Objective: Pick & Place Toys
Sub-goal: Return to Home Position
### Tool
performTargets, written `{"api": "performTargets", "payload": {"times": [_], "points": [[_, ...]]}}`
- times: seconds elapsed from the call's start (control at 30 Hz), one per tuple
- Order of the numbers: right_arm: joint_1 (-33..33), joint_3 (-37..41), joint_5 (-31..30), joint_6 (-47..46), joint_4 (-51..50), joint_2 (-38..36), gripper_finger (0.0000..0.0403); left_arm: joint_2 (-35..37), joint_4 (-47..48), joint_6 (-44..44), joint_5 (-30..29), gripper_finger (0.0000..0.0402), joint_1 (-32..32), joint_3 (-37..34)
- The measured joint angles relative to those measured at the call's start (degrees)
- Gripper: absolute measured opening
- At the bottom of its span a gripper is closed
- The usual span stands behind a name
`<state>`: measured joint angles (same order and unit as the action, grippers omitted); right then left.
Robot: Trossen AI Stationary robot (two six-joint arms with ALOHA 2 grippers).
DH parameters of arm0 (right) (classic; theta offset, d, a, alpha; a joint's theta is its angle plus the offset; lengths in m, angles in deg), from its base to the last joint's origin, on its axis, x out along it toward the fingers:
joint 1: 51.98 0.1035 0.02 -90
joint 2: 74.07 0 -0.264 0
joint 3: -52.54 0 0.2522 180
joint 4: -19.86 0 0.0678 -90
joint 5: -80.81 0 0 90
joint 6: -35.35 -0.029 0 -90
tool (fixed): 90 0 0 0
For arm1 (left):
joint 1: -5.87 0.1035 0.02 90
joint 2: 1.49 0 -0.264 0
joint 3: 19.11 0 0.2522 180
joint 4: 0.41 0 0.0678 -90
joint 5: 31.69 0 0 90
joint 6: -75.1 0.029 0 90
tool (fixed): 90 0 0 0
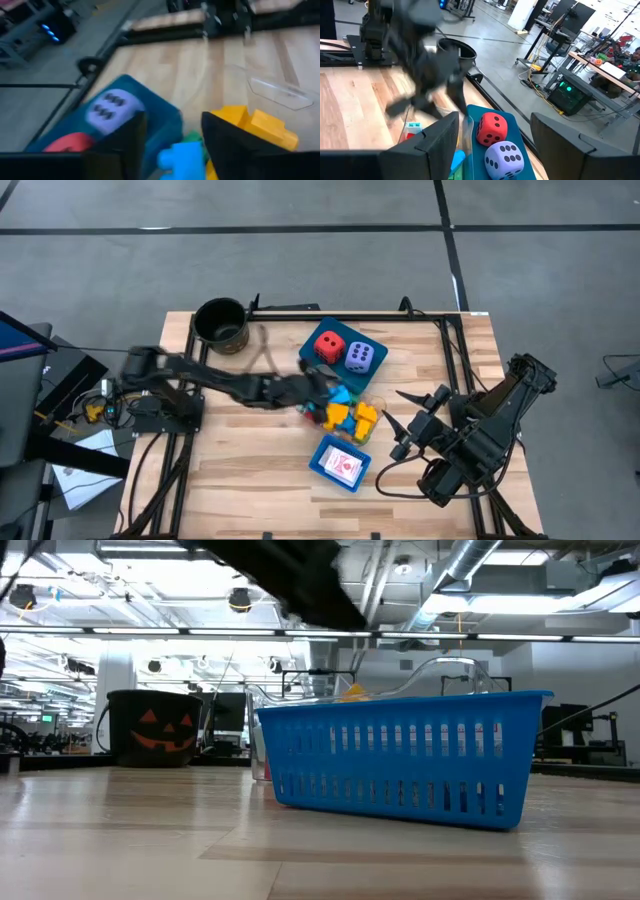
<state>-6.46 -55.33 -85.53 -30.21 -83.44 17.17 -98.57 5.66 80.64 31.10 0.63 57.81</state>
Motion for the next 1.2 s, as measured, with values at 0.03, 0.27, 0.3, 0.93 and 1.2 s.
{"api": "performTargets", "payload": {"times": [0.03, 0.27, 0.3, 0.93, 1.2], "points": [[0.2, 0.0, 0.0, 0.0, 0.0, 0.0, 0.0239, 3.0, -0.1, -0.4, -0.5, 0.0171, 0.0, -2.1], [0.2, 0.0, 0.0, -0.4, 0.0, 0.0, 0.0239, 28.8, -10.9, -4.1, 3.3, 0.0013, 3.2, -25.3], [0.2, 0.0, 0.0, -0.5, 0.0, 0.0, 0.0239, 32.6, -12.8, -4.5, 6.3, 0.0012, 4.4, -28.6], [-1.7, 0.0, 1.7, -1.1, 0.2, 0.0, 0.0239, 70.8, -21.6, -2.7, 22.7, 0.0001, 4.6, -61.8], [-0.1, 0.0, 1.6, -2.0, 0.0, 0.0, 0.0239, 87.3, -2.5, -1.5, 22.7, 0.0001, 3.8, -62.3]]}}
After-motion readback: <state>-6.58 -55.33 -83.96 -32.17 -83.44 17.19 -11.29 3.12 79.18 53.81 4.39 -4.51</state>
